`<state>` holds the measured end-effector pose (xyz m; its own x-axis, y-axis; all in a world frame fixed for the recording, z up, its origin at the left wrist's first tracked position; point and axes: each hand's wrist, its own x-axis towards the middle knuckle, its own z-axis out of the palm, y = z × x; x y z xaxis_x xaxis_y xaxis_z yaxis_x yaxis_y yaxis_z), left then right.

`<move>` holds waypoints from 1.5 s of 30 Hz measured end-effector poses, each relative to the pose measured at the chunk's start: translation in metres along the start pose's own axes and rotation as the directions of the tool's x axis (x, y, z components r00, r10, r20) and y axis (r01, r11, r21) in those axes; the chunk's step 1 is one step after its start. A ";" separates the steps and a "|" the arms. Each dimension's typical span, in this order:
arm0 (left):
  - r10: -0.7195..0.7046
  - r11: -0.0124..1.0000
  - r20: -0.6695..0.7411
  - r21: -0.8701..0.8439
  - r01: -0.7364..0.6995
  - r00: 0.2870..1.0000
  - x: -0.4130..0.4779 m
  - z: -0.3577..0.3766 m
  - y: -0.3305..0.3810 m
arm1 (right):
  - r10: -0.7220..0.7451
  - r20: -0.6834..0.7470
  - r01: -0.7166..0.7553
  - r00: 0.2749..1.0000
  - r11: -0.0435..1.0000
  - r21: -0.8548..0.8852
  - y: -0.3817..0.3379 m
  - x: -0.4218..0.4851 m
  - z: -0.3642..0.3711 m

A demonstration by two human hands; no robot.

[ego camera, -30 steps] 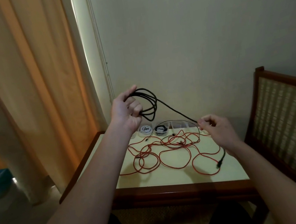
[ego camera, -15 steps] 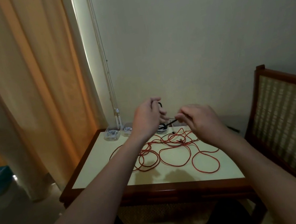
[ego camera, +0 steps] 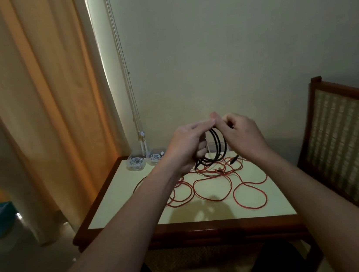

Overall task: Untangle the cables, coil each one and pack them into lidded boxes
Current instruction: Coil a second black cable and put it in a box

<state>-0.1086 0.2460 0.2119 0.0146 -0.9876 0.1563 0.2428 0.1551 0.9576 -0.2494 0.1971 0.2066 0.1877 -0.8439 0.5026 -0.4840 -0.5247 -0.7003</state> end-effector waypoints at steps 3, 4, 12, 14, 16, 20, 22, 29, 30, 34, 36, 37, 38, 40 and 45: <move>-0.003 0.993 0.033 -0.121 0.007 0.999 0.005 -0.001 0.016 | 0.070 0.123 -0.072 0.990 0.997 0.007 -0.018 0.009 -0.004; -0.006 0.987 0.040 -0.159 0.013 0.999 0.005 0.000 0.022 | 0.085 0.162 -0.092 0.983 0.995 0.034 -0.024 0.010 -0.006; 0.021 0.988 0.104 -0.152 -0.005 0.994 0.014 -0.012 0.046 | -0.035 0.257 -0.041 0.966 0.958 0.285 -0.044 0.020 -0.011; 0.050 0.995 0.080 -0.087 -0.043 0.996 0.015 -0.013 0.047 | -0.096 0.206 0.054 0.974 0.978 0.200 -0.047 0.022 -0.010; 0.058 0.995 0.053 -0.082 -0.054 0.997 0.016 -0.012 0.045 | -0.108 0.176 0.077 0.979 0.982 0.170 -0.050 0.024 -0.008; 0.074 0.980 -0.062 -0.181 -0.084 0.995 0.015 0.002 0.033 | -0.104 0.148 0.075 0.983 0.978 0.195 -0.048 0.025 -0.005; 0.083 0.971 -0.112 -0.216 -0.106 0.990 0.014 0.008 0.026 | -0.104 0.143 0.073 0.984 0.975 0.209 -0.046 0.023 -0.004; 0.057 0.968 -0.088 -0.238 -0.076 0.994 0.012 0.003 0.033 | -0.006 0.191 -0.075 0.982 0.906 0.416 -0.042 0.013 -0.010; 0.049 0.971 -0.090 -0.230 -0.068 0.995 0.011 0.000 0.034 | -0.005 0.206 -0.087 0.979 0.896 0.436 -0.040 0.011 -0.012; 0.016 0.970 -0.097 -0.239 -0.039 0.995 0.008 -0.009 0.030 | -0.011 0.180 -0.056 0.984 0.930 0.362 -0.019 0.001 -0.022; -0.006 0.972 -0.100 -0.236 -0.018 0.995 0.006 -0.012 0.027 | -0.015 0.128 -0.021 0.992 0.961 0.275 -0.008 -0.007 -0.022; -0.016 0.973 -0.099 -0.230 -0.007 0.995 0.005 -0.013 0.024 | -0.015 0.106 -0.013 0.994 0.967 0.253 -0.004 -0.012 -0.021; -0.027 0.974 -0.096 -0.227 0.005 0.995 0.004 -0.013 0.022 | -0.015 0.090 -0.008 0.996 0.970 0.244 0.000 -0.018 -0.019; -0.055 0.971 -0.083 -0.236 0.034 0.995 0.002 -0.012 0.017 | -0.033 0.059 0.021 0.998 0.981 0.194 0.008 -0.025 -0.012; -0.173 0.938 0.031 -0.301 0.174 0.984 0.000 -0.008 0.013 | -0.124 -0.049 0.120 0.991 0.990 -0.071 0.021 -0.024 0.002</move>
<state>-0.0971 0.2478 0.2227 -0.0576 -0.9983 -0.0040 0.5220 -0.0336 0.8523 -0.2623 0.2062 0.1783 0.2040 -0.7662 0.6094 -0.5176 -0.6128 -0.5971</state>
